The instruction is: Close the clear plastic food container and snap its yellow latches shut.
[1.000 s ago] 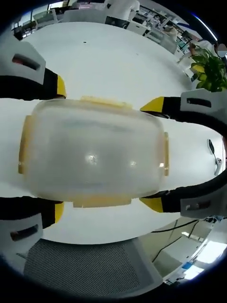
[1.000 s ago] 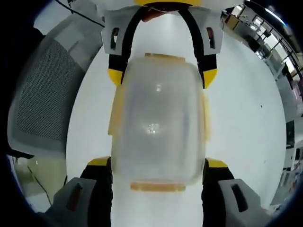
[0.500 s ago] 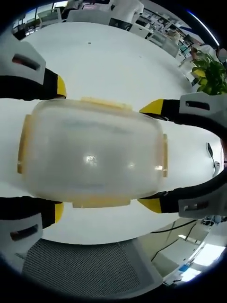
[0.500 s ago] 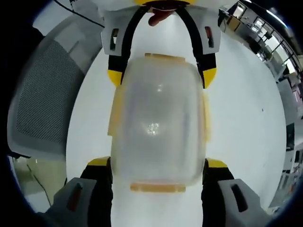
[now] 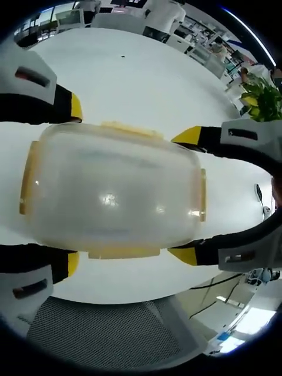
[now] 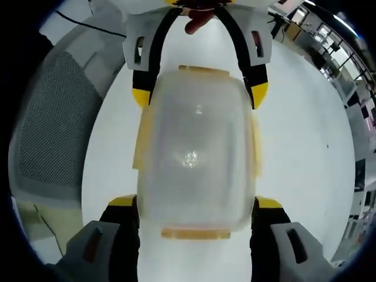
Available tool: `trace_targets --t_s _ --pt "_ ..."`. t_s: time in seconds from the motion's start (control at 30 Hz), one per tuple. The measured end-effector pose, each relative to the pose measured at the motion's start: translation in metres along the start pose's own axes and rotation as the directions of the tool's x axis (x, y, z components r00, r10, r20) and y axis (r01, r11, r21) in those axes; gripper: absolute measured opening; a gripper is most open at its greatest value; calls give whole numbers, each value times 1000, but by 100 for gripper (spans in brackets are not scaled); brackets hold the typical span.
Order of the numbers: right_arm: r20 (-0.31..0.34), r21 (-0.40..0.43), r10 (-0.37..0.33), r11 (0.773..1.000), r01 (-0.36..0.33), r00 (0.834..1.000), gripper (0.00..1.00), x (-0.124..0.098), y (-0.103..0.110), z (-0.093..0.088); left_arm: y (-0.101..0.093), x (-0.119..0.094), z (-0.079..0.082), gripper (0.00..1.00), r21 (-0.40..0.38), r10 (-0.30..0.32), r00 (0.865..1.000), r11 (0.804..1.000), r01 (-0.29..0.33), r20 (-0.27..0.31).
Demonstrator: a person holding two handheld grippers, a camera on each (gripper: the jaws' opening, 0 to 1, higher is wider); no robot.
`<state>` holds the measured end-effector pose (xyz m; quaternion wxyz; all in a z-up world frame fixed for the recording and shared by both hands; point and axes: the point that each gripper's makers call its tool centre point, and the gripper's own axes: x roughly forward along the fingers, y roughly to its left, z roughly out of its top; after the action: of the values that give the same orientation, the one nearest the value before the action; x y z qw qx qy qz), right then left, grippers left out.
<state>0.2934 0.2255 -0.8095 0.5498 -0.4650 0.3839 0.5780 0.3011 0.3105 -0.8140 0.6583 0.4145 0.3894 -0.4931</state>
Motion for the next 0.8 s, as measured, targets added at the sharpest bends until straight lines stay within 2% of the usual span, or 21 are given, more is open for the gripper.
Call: trace_targets --t_s 0.2,0.37,0.63,0.8 --pt "-8 -2 2 1000 -2 1000 75 6 -1 17 2 -5 -16 82 3 2 1000 1000 -2 -19" --pt "-13 -1 3 1000 -3 1000 75 8 -2 27 5 -9 -28 82 2 0 1000 1000 0 -6" --pt "-30 14 -3 1000 3 1000 75 13 -4 39 8 -12 -38 82 7 -3 1000 1000 3 10" --pt "-22 22 -6 1000 6 1000 75 16 -5 46 9 -14 -44 82 15 -3 1000 1000 3 1"
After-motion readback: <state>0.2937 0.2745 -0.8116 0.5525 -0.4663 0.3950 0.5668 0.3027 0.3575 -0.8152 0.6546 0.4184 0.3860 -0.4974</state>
